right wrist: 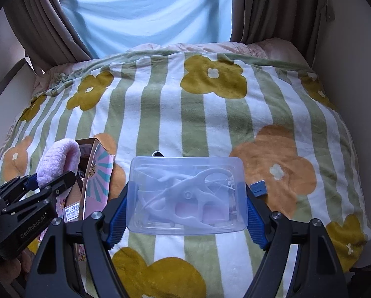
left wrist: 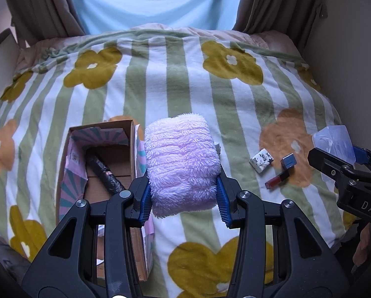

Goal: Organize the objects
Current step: 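Lift the towel with left tool while right tool carries the floss box toward the cardboard box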

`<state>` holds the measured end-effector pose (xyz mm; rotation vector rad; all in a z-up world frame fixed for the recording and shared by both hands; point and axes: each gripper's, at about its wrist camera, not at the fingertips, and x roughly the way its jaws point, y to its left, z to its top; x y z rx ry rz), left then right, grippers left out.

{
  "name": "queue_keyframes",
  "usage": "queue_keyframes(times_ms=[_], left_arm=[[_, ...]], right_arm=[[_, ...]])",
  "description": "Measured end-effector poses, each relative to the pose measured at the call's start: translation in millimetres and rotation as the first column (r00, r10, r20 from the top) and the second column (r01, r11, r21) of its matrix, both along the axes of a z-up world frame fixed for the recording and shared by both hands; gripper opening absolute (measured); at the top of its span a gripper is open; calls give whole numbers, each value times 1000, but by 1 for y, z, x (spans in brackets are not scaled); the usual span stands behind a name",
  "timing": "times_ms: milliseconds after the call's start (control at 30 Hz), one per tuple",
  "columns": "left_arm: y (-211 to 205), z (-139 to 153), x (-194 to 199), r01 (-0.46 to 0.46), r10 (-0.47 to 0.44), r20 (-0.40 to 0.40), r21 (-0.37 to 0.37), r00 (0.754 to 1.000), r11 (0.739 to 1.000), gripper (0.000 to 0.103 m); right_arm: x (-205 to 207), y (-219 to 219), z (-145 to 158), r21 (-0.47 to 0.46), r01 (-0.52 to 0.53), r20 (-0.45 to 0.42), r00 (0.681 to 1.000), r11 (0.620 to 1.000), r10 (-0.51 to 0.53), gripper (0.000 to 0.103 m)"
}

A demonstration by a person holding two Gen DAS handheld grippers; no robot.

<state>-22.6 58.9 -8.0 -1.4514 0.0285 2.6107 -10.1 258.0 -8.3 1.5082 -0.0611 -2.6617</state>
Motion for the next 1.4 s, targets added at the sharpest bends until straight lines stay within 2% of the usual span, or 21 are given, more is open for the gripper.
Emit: queue_keyframes(times_ms=[333,533,700,933,1167,1400], left_arm=[[-22,16,13,-59,59,-30,4,998,998,40],[-58,21,19,-155,155,-43,8,987,988,40],[-98,19,30,-268,268,-35,4,963,963,40],[-154,1,49,-443,443,8,7,897,897,40],[-181,-36,59,-550,549,73,2,833,835,40],[-183,-87,56,-594,590,147,-18,794,804,40]], right_arm=[[6,-22,16,5,-66,-26,997,998,66,76],[-5,-51,24,-8,-150,-38,988,989,150,76],[-20,-89,29,-11,-259,-47,965,966,258,76],[-38,-157,20,-10,-427,-38,904,904,427,76],[-61,-223,-10,12,-578,22,816,816,578,76],[-83,-269,-60,15,-665,104,744,747,660,76]])
